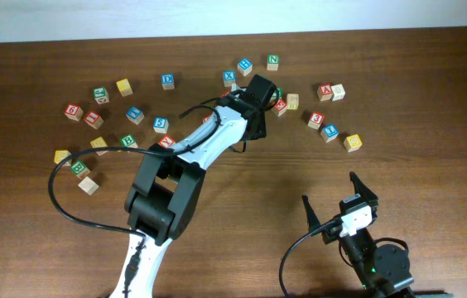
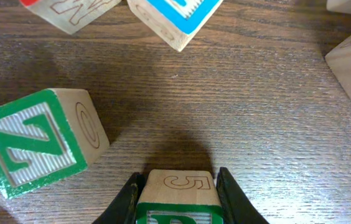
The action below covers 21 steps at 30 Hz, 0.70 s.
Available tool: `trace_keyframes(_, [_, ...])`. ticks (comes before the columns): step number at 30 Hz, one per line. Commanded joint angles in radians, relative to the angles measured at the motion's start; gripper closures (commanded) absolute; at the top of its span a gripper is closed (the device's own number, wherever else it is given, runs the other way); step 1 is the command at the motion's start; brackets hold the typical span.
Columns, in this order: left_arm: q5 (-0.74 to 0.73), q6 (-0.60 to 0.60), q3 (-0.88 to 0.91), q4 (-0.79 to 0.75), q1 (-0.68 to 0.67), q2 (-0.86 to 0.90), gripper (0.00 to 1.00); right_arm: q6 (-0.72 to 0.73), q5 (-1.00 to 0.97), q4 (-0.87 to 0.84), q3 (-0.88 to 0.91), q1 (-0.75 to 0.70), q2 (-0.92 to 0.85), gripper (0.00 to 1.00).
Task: Spell out RSS
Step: 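Reach the left gripper over the green R block and grasp it, then carry the R block toward the front and set it down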
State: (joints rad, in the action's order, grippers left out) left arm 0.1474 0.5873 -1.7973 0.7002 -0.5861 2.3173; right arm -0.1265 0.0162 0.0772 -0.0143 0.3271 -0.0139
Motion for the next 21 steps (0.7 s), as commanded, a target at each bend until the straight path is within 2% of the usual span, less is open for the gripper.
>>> trace_keyframes(1, [0.008,0.003,-0.019,0.045,-0.001,0.018,0.83,0.015,-0.013,0.001,0.009,0.001,0.008,0.02])
trace_keyframes(3, [0.008,-0.007,-0.035,0.088,0.000,0.017,0.87,0.015,-0.013,0.001,0.009,0.001,0.008,0.02])
trace_keyframes(5, [0.051,-0.035,-0.066,0.195,-0.001,-0.008,0.91,0.015,-0.013,0.001,0.009,0.001,0.008,0.02])
trace_keyframes(9, [0.108,-0.036,-0.066,0.367,-0.001,-0.115,0.92,0.015,-0.013,0.001,0.009,0.001,0.008,0.02])
trace_keyframes(11, [0.115,-0.042,-0.031,0.442,-0.001,-0.143,1.00,0.015,-0.013,0.001,0.009,0.001,0.008,0.02])
trace_keyframes(14, [0.121,-0.041,0.147,0.378,0.000,-0.214,1.00,0.015,-0.013,0.001,0.009,0.001,0.008,0.02])
trace_keyframes(17, [0.117,-0.042,0.509,0.131,0.001,-0.419,1.00,0.015,-0.013,0.001,0.009,0.001,0.008,0.02])
trace_keyframes(19, [0.092,-0.042,0.621,0.032,-0.001,-0.512,1.00,0.015,-0.013,0.001,0.009,0.001,0.008,0.02])
trace_keyframes(21, [0.093,-0.034,0.634,0.021,-0.003,-0.521,1.00,0.015,-0.013,0.001,0.009,0.001,0.008,0.02])
